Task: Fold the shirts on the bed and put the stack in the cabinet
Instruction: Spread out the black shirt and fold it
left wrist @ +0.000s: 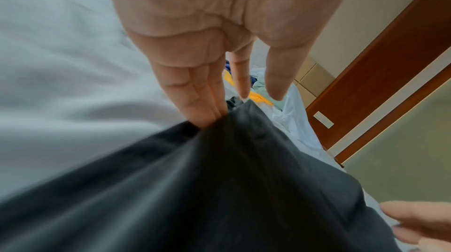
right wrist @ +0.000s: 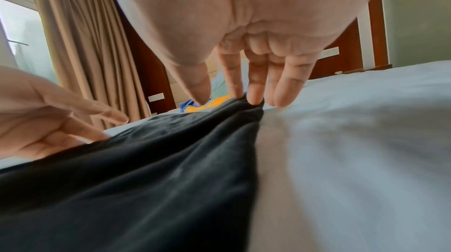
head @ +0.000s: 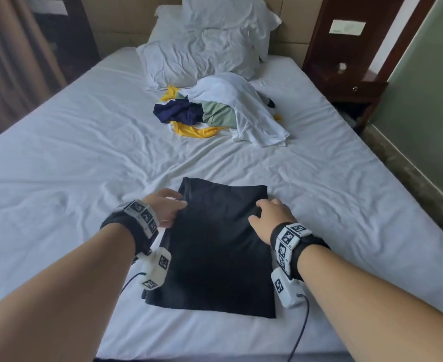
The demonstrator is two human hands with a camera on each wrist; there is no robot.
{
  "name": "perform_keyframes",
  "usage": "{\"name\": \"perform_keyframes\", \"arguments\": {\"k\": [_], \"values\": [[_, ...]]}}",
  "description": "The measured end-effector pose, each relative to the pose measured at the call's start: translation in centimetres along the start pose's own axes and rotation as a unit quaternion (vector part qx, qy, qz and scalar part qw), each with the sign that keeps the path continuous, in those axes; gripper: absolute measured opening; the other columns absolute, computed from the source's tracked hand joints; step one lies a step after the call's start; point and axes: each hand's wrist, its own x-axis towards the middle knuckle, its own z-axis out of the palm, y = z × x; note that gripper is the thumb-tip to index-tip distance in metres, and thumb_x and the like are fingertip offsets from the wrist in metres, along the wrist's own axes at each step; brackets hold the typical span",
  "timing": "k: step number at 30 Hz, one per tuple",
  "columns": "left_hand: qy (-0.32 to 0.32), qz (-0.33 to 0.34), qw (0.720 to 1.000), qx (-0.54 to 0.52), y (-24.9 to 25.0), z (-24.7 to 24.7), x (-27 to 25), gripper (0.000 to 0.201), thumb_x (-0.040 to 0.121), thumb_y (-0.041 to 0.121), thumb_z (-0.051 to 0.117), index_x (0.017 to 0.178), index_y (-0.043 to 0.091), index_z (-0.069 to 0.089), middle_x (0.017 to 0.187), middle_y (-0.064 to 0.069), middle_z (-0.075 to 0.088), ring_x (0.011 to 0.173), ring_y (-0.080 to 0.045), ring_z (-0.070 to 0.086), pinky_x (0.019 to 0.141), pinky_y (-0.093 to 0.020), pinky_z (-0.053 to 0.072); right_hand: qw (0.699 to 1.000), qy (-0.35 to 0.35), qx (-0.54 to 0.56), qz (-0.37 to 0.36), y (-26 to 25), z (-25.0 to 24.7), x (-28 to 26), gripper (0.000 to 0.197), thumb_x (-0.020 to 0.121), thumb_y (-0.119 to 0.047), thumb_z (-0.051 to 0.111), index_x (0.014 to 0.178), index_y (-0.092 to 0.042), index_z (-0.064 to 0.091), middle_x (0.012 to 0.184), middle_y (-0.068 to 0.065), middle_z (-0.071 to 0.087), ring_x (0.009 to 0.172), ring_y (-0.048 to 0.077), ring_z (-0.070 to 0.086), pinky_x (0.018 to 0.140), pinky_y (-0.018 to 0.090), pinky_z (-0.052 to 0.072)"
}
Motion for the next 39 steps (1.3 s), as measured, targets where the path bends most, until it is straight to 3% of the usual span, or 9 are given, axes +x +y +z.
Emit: {"name": "perform_keyframes", "arguments": {"k": [7, 13, 17, 22, 26, 29, 34, 36, 39], "values": [[0.002, 0.064, 0.997, 0.045, 2.0, 1.3, 4.2, 0.031, 0.088, 0.018, 0.078, 0.115, 0.033, 0.075, 0.108, -0.001, 0.071, 0.083, -0.019, 0.062, 0.089, -0.029, 0.055, 0.997, -0.073, -0.011, -0.036, 2.4, 2.3, 4.1, 0.078, 0.100, -0.049, 0.046, 0.162, -0.024, 0.005, 0.169, -0.009, -0.009, 0.156, 0.026, -0.002, 0.126, 0.042, 0.010], [0.012, 0.090, 0.994, -0.053, 1.2, -0.8, 5.9, 0.048, 0.081, 0.003, 0.079, 0.121, 0.027, 0.074, 0.123, -0.010, 0.071, 0.105, -0.022, 0.073, 0.093, -0.036, 0.058, 0.991, -0.122, -0.059, 0.017, 2.1, 3.8, 6.7, 0.086, 0.095, -0.075, 0.023, 0.161, -0.030, -0.009, 0.167, -0.012, -0.019, 0.155, 0.024, -0.016, 0.126, 0.045, -0.004], [0.005, 0.065, 0.992, -0.105, 0.0, -0.4, 5.9, 0.050, 0.088, -0.002, 0.073, 0.130, 0.023, 0.068, 0.117, -0.009, 0.072, 0.089, -0.019, 0.076, 0.075, -0.025, 0.061, 0.988, -0.128, -0.079, 0.021, 1.8, 4.0, 6.4, 0.087, 0.094, -0.076, 0.022, 0.160, -0.031, -0.012, 0.166, -0.012, -0.023, 0.154, 0.024, -0.018, 0.123, 0.047, -0.005], [0.060, 0.005, 0.998, -0.008, 0.9, -0.6, 5.0, 0.038, 0.088, 0.011, 0.077, 0.125, 0.009, 0.067, 0.121, -0.008, 0.068, 0.097, -0.020, 0.067, 0.100, -0.043, 0.056, 0.987, -0.135, -0.081, 0.022, 1.5, 3.5, 6.3, 0.090, 0.093, -0.078, 0.024, 0.160, -0.031, -0.012, 0.166, -0.010, -0.022, 0.154, 0.026, -0.017, 0.125, 0.048, -0.002], [0.004, -0.120, 0.983, 0.139, 0.9, -1.4, 1.8, 0.043, 0.084, 0.046, 0.080, 0.098, 0.007, 0.069, 0.086, -0.014, 0.073, 0.073, -0.023, 0.063, 0.082, -0.040, 0.059, 0.993, -0.079, -0.083, -0.026, 0.9, 2.9, 4.1, 0.092, 0.091, -0.080, 0.022, 0.161, -0.030, -0.007, 0.167, -0.005, -0.021, 0.154, 0.026, -0.019, 0.125, 0.049, 0.001], [-0.085, -0.185, 0.960, 0.192, -1.0, -1.2, -0.8, 0.049, 0.070, 0.055, 0.086, 0.082, 0.011, 0.066, 0.074, -0.011, 0.066, 0.064, -0.023, 0.054, 0.062, -0.029, 0.039, 0.991, -0.054, -0.066, -0.104, 0.1, 4.1, 0.2, 0.092, 0.091, -0.080, 0.023, 0.161, -0.028, -0.004, 0.168, -0.005, -0.017, 0.155, 0.020, -0.016, 0.126, 0.046, 0.000], [-0.053, -0.066, 0.976, 0.200, -3.6, -0.3, -1.8, 0.074, 0.041, 0.044, 0.090, 0.107, 0.013, 0.076, 0.103, -0.011, 0.078, 0.097, -0.030, 0.076, 0.091, -0.048, 0.060, 0.978, -0.148, -0.109, -0.094, 0.6, 5.7, -3.3, 0.089, 0.089, -0.082, 0.021, 0.160, -0.036, -0.006, 0.168, -0.010, -0.016, 0.154, 0.018, -0.018, 0.124, 0.049, -0.007], [-0.023, 0.021, 0.972, 0.231, -1.3, 1.0, -5.0, 0.054, 0.057, 0.039, 0.084, 0.107, 0.023, 0.073, 0.102, -0.006, 0.077, 0.093, -0.025, 0.075, 0.087, -0.046, 0.062, 0.983, -0.136, -0.088, -0.089, -0.4, 3.7, -2.8, 0.084, 0.093, -0.077, 0.026, 0.160, -0.037, -0.001, 0.170, -0.007, -0.007, 0.156, 0.022, -0.009, 0.123, 0.052, -0.005], [0.026, 0.148, 0.904, 0.401, 3.0, 3.1, -9.1, 0.022, 0.087, 0.030, 0.068, 0.107, 0.025, 0.063, 0.102, 0.003, 0.067, 0.092, -0.020, 0.067, 0.082, -0.032, 0.056, 0.988, -0.018, -0.055, -0.142, -2.8, -1.1, -3.0, 0.082, 0.094, -0.056, 0.048, 0.159, -0.030, 0.005, 0.167, 0.001, 0.014, 0.153, 0.029, 0.013, 0.122, 0.053, 0.013]]}}
